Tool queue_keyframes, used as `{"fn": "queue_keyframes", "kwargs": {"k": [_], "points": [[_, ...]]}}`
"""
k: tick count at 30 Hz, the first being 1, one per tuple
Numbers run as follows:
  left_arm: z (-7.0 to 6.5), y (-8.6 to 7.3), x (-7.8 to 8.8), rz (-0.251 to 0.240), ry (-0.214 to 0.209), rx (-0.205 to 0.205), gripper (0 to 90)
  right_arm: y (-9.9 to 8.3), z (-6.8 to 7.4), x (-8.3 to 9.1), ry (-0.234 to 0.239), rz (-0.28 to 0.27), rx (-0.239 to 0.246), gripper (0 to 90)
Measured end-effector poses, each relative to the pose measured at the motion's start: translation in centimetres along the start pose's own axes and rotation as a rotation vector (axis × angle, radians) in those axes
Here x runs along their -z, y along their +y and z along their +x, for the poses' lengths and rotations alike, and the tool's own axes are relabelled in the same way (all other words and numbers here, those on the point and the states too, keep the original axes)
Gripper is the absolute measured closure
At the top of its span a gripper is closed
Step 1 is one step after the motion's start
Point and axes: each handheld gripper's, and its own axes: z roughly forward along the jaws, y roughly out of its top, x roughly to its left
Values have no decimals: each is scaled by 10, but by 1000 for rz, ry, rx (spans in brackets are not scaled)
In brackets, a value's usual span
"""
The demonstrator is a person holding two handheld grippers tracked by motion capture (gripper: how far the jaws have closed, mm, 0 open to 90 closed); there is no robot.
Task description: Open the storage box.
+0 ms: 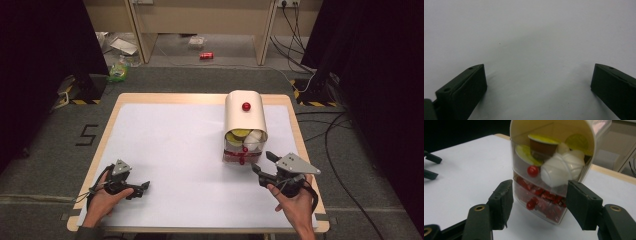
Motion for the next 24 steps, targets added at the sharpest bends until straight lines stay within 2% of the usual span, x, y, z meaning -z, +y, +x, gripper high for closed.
{"fn": "queue_keyframes", "kwargs": {"k": [9, 17, 24], "points": [[0, 0, 0, 0, -1, 1, 0, 18, 2, -7, 19, -10, 6, 394], [0, 0, 0, 0, -3, 3, 0, 34, 3, -23, 16, -24, 13, 383], [0, 0, 0, 0, -3, 3, 0, 38, 1, -43, 26, 11, 31, 366]]}}
